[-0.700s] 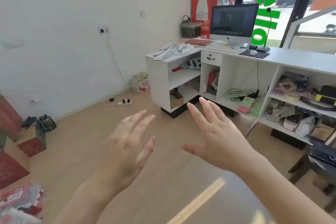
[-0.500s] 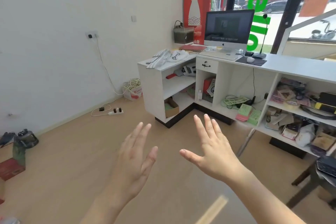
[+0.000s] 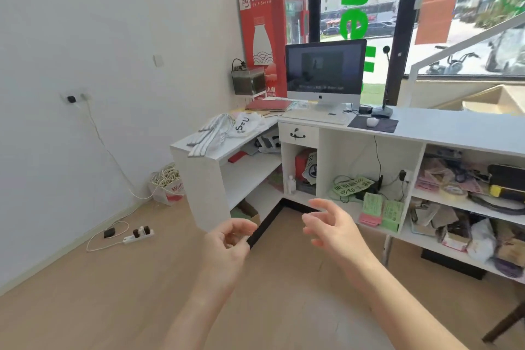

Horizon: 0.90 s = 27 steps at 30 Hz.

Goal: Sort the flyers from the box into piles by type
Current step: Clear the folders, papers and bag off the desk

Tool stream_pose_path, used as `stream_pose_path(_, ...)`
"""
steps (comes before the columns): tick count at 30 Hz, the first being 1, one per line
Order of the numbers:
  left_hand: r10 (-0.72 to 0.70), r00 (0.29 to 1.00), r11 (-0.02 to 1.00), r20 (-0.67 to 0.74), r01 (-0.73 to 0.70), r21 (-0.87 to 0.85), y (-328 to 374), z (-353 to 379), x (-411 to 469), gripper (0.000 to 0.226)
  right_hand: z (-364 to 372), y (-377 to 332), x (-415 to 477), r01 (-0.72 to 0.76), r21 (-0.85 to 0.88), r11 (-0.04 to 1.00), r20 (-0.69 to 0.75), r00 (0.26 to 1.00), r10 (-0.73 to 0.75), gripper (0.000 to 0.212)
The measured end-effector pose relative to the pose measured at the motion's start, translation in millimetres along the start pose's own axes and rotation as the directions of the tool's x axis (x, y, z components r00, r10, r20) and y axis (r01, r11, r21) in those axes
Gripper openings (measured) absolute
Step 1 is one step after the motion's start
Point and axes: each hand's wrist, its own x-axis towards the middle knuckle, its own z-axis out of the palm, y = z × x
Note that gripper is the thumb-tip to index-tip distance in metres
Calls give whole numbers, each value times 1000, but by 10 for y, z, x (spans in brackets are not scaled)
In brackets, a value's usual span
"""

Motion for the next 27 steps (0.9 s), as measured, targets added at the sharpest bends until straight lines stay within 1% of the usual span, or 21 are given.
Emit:
stream_pose_path(2, 16, 998, 996, 62, -21, 90, -38, 198, 445, 43, -144, 73, 526, 57, -161, 985, 4, 998, -57, 30)
stream_pose_path(4, 39, 992, 984, 121, -59, 168, -47, 392, 882, 41, -287, 108, 1017, 138, -318, 938, 77, 990, -119, 34)
stream_pose_path(6, 79, 986, 959, 147, -115, 257, -97, 640, 1353, 35, -438, 122, 1560, 212, -434, 876, 170, 974, -151, 42)
stream_pose_path(8, 117, 979, 930, 167, -167, 327, -118, 867, 1840, 28, -574, 98, 2131, 261, -523, 812, 215, 962, -171, 54)
stream_pose_path(11, 202, 956, 838, 215, -282, 468, -159, 1112, 2580, 27, -659, 65, 2946, 299, -604, 739, 241, 952, -189, 72)
stream_pose_path(12, 228, 947, 806, 225, -313, 502, -177, 1176, 2828, 27, -659, 67, 3199, 314, -643, 698, 240, 949, -206, 78)
stream_pose_path(15, 285, 929, 686, 236, -369, 627, -279, 1356, 3594, 32, -612, 94, 3917, 346, -788, 510, 235, 934, -270, 89)
stream_pose_path(20, 270, 913, 492, 305, -403, 772, -598, 1697, 4985, 40, -393, 304, 5210, 374, -851, 368, 281, 917, -284, 93)
stream_pose_path(24, 188, 917, 348, 352, -398, 849, -977, 1896, 6170, 43, -113, 496, 6337, 381, -883, 276, 313, 914, -260, 93)
stream_pose_path(27, 106, 916, 226, 387, -401, 888, -1278, 2003, 7084, 44, 102, 571, 7137, 380, -898, 223, 335, 917, -216, 89)
